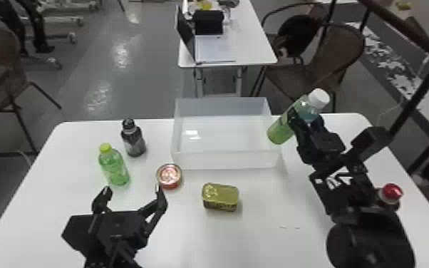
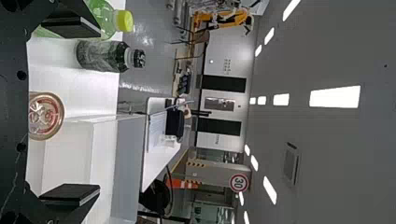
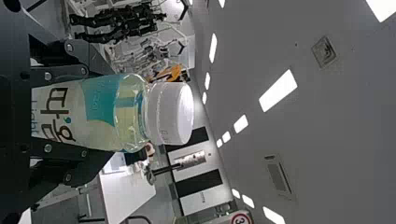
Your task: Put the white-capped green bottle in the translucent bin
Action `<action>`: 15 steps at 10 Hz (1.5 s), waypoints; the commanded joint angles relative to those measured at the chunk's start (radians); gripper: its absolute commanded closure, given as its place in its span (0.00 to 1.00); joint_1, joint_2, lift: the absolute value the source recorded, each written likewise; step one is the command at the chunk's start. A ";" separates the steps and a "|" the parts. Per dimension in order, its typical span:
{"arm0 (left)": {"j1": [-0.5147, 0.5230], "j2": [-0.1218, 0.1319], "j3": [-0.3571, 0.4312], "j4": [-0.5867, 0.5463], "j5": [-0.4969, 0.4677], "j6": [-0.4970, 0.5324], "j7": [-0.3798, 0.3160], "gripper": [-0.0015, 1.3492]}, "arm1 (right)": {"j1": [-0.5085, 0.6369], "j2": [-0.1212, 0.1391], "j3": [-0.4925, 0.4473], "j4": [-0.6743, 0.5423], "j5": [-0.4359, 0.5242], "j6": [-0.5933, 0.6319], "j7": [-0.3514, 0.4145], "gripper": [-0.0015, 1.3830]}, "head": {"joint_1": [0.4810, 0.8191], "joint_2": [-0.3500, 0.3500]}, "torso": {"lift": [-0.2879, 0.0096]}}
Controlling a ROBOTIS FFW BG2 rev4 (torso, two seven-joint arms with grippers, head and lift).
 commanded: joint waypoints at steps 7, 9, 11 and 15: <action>-0.032 0.000 -0.011 0.024 0.012 0.003 -0.012 0.10 | -0.252 0.066 0.097 0.583 -0.118 -0.220 0.035 0.84 | 0.63 0.54 | 0.81; -0.032 0.000 -0.010 0.030 0.018 0.003 -0.020 0.10 | -0.298 0.063 0.130 0.637 -0.137 -0.223 0.035 0.83 | 0.63 0.54 | 0.81; -0.029 0.002 -0.003 0.032 0.025 -0.005 -0.024 0.10 | -0.341 0.059 0.143 0.653 -0.120 -0.129 0.047 0.47 | 0.63 0.55 | 0.81; -0.027 0.015 -0.003 0.032 0.038 -0.013 -0.024 0.10 | -0.364 0.056 0.140 0.595 -0.117 0.027 0.150 0.25 | 0.63 0.61 | 0.81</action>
